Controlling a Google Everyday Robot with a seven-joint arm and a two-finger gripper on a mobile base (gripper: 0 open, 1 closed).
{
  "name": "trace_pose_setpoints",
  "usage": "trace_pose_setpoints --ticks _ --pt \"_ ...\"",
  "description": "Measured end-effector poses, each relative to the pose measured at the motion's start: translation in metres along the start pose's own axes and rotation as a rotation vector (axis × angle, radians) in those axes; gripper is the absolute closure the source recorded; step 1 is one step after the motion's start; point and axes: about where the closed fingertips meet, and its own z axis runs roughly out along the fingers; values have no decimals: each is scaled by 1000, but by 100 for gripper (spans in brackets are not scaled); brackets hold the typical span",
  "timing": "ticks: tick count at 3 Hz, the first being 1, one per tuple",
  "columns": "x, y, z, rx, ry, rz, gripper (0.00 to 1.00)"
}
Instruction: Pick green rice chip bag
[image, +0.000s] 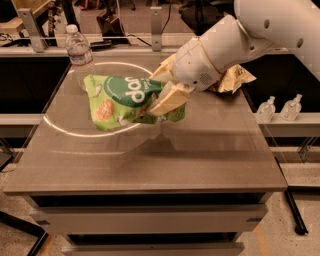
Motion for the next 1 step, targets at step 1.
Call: trace_pose_setpoints --ticks 1 --pt "-3 0 0 1 -7 -1 100"
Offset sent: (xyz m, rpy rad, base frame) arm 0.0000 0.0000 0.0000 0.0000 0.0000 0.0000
